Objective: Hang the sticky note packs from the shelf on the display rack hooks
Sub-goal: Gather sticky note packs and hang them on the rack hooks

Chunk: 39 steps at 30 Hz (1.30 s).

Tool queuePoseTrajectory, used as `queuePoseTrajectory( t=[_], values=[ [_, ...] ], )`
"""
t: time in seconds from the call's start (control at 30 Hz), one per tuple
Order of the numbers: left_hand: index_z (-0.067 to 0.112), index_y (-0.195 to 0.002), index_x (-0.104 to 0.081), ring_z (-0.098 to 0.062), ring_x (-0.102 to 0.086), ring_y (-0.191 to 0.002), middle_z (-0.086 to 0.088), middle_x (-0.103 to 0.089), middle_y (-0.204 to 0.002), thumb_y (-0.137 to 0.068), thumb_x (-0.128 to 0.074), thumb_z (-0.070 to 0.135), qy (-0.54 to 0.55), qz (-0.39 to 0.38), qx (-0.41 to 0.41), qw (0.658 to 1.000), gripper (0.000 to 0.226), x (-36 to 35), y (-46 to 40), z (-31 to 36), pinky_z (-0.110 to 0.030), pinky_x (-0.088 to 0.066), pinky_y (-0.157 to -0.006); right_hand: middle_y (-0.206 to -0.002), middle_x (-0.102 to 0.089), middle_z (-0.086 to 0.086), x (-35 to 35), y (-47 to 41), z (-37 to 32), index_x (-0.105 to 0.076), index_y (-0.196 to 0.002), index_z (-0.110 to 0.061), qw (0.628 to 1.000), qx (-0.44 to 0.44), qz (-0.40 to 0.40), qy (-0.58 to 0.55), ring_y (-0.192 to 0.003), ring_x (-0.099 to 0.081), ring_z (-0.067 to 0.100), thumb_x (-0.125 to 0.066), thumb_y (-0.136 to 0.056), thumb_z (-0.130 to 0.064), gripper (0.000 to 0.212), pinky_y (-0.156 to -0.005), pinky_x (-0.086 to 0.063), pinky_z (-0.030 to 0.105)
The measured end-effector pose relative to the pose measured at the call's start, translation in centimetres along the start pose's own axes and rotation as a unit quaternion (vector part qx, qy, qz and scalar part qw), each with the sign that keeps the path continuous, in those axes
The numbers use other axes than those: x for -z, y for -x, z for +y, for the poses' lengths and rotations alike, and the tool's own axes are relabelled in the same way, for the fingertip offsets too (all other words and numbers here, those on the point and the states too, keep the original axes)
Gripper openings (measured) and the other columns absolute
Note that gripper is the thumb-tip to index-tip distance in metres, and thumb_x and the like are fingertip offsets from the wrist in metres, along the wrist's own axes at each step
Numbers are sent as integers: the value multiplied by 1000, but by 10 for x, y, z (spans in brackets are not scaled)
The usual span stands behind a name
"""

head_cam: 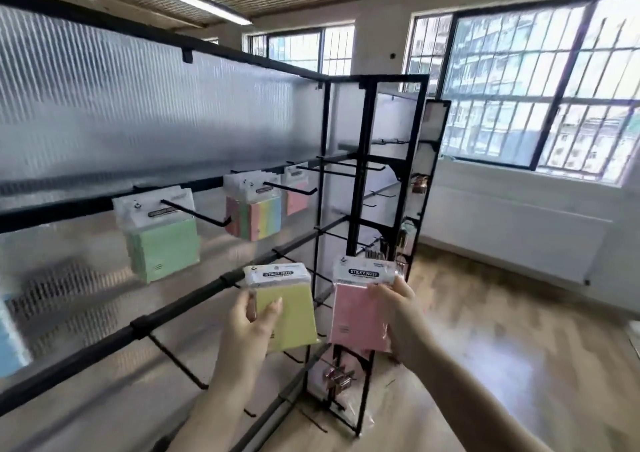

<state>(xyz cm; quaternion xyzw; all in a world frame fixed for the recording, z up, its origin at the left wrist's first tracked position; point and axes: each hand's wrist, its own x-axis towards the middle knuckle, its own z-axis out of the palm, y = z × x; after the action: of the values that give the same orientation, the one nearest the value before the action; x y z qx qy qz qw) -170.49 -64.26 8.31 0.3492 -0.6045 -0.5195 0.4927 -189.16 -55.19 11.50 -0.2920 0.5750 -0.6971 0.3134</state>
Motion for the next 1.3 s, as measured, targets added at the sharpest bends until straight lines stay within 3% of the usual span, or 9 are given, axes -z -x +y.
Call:
queuePoseTrajectory(
  t=[0.23, 0.4, 0.5, 0.6, 0.7, 0.83, 0.9, 1.07, 1.3],
  values=[
    [44, -96, -52, -11, -63, -85, 8, -63, -95, -92, -59, 18, 10, -4, -18, 1000, 27, -46, -65, -2, -33, -53, -70, -68, -58, -1, 2, -71, 0, -56, -78, -18, 998, 16, 37, 47, -59, -56, 16, -55, -95, -23, 18, -51, -49, 31],
    [34, -93, -52, -4, -63, -67, 3, -65, -84, -90, -52, 43, -40, -33, -24, 998, 10, -70, -87, -3, -15, -47, -50, -69, -58, -3, 4, -103, -1, -58, -79, -19, 996, 67, 41, 52, -58, -55, 9, -54, -96, -24, 19, -49, -46, 25],
    [26, -94, -50, -17, -64, -66, -6, -66, -79, -77, -48, 58, -89, -48, -33, 994, 36, -77, -97, -3, -31, -52, -55, -70, -61, -8, 5, -122, -6, -60, -80, -18, 989, 114, 72, 64, -61, -54, 5, -54, -95, -20, 17, -52, -44, 22],
    [27, -99, -46, -25, -64, -66, -9, -66, -75, -85, -50, 52, -153, -56, -71, 984, 29, -82, -107, -3, -49, -52, -65, -63, -62, -18, 9, -140, -13, -59, -80, -20, 979, 158, 91, 96, -56, -54, -1, -53, -96, -20, 16, -53, -44, 20],
    [30, -98, -45, -23, -55, -55, -6, -57, -60, -88, -48, 52, -223, -86, -104, 965, 25, -87, -123, 2, -45, -47, -58, -62, -62, -19, 13, -160, -22, -56, -78, -23, 971, 199, 89, 103, -52, -54, -3, -53, -96, -21, 19, -46, -43, 15],
    [32, -86, -54, -13, -61, -54, 2, -66, -63, -83, -42, 65, -277, -132, -141, 941, 36, -98, -138, 18, -38, -50, -55, -59, -58, -19, 14, -187, -35, -51, -72, -23, 956, 262, 58, 118, -49, -48, -6, -55, -95, -23, 24, -44, -38, 11],
    [34, -79, -58, 2, -55, -52, 19, -60, -57, -81, -39, 70, -322, -115, -172, 924, 42, -109, -145, 26, -17, -38, -49, -63, -60, -19, 14, -202, -42, -51, -72, -23, 948, 290, 34, 129, -52, -50, -5, -56, -95, -25, 23, -46, -40, 11],
    [34, -78, -64, 10, -53, -54, 34, -57, -61, -80, -28, 71, -344, -54, -208, 914, 51, -149, -172, 44, -12, -34, -50, -69, -65, -3, 12, -245, -54, -56, -75, -21, 937, 321, -60, 121, -61, -59, 11, -57, -94, -16, 20, -56, -50, 23],
    [34, -69, -51, -3, -62, -52, 11, -65, -60, -83, -35, 67, -358, 71, -204, 908, 39, -189, -205, 43, -19, -43, -44, -66, -67, 4, 14, -296, -53, -57, -79, -8, 942, 282, -181, 25, -56, -65, 15, -59, -92, -28, 25, -48, -50, 25]
  ],
)
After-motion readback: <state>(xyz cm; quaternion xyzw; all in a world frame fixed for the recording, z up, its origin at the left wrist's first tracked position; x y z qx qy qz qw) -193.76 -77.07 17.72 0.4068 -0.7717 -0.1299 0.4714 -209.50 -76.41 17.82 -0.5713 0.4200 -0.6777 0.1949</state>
